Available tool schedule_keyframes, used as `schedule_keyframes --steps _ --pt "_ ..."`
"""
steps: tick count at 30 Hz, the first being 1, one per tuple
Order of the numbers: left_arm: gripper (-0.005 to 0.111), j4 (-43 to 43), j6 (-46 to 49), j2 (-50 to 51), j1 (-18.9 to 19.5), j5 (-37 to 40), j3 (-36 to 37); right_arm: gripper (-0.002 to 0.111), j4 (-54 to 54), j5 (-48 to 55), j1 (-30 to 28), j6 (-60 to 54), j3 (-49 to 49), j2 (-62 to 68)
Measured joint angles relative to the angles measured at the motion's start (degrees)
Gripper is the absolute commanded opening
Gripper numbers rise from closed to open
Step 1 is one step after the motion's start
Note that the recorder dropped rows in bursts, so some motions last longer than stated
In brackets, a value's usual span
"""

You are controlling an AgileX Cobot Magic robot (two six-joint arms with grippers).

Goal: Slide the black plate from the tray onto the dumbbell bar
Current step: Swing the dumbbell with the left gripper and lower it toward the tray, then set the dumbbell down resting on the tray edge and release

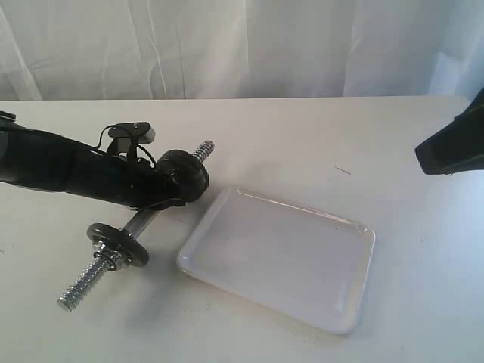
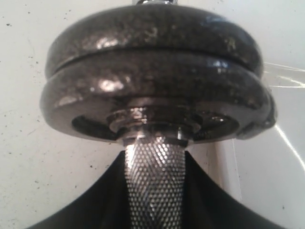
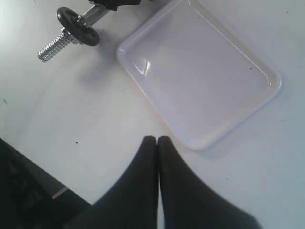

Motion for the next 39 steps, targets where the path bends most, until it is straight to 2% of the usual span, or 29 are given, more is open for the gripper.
schedule_keyframes --steps 3,5,9,11,19,21,28,39 --pt "0.000 0.0 -0.1 0.0 0.0 1.0 0.0 0.000 -0.1 0.0 0.0 0.0 0.0 0.0" --pt "0.006 0.0 -0.2 0.0 0.0 1.4 0.0 0.000 -0.1 0.0 0.0 0.0 0.0 0.0" --pt "0.037 0.4 -1.0 0.0 0.0 1.7 0.0 0.000 -0.1 0.0 0.0 0.0 0.0 0.0" --pt "0.042 0.1 -2.6 0.0 0.0 2.0 0.0 0.000 -0.1 0.0 0.0 0.0 0.0 0.0" --pt "0.041 -3.2 -4.7 -2.5 0.1 8.4 -2.0 0.000 -0.1 0.0 0.0 0.0 0.0 0.0" --pt "0.038 -3.2 -5.0 -2.6 0.0 8.6 -2.0 0.000 -0.1 0.0 0.0 0.0 0.0 0.0" --pt "0.000 -0.9 -7.3 -2.6 0.0 8.0 -2.0 0.000 -0.1 0.0 0.0 0.0 0.0 0.0" --pt "0.000 1.3 -7.6 -2.6 0.0 7.2 -2.0 0.000 -0.1 0.0 0.0 0.0 0.0 0.0"
